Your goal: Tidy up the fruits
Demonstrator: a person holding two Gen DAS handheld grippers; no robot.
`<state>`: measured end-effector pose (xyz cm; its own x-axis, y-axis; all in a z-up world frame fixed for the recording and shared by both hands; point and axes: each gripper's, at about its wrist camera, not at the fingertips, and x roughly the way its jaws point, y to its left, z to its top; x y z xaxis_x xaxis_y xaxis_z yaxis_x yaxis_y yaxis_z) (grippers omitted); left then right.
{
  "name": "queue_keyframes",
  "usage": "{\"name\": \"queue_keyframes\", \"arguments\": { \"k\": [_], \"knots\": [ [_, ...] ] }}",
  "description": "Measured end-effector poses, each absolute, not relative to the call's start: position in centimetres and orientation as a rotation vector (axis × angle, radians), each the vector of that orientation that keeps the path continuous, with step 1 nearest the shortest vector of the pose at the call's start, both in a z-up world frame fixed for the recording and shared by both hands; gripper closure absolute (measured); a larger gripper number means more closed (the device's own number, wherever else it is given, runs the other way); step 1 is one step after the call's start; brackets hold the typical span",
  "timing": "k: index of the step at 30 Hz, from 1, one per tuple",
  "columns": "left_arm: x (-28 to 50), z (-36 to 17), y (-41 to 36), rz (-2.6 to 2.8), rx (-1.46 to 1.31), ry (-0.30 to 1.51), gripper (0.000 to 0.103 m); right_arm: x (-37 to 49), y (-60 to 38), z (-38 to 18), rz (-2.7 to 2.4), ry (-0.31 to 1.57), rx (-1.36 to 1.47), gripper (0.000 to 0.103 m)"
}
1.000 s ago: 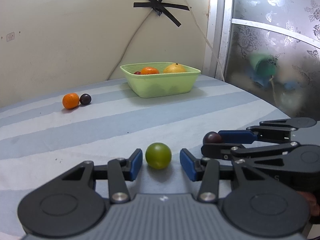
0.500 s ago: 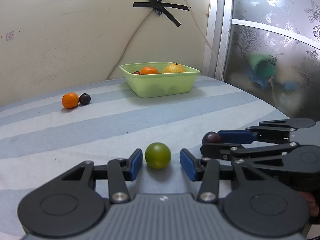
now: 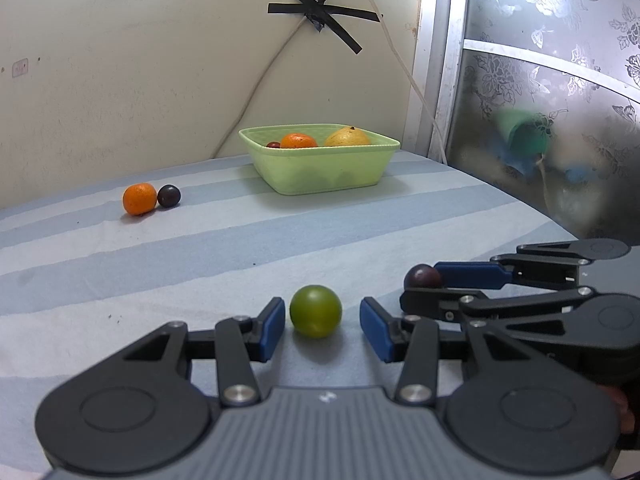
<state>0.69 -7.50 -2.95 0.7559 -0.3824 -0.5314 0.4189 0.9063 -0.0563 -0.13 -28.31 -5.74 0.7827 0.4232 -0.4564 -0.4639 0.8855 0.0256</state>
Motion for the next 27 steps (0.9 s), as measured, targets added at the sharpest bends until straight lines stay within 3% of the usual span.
{"name": "queue_keyframes", "arguments": {
  "k": [27],
  "knots": [
    [1.0,-2.96,-7.26,-0.449,0.056,0.578,0.063,-0.09,-28.22,-5.82,0.483,0.47,-0.097,0.066]
  ]
}}
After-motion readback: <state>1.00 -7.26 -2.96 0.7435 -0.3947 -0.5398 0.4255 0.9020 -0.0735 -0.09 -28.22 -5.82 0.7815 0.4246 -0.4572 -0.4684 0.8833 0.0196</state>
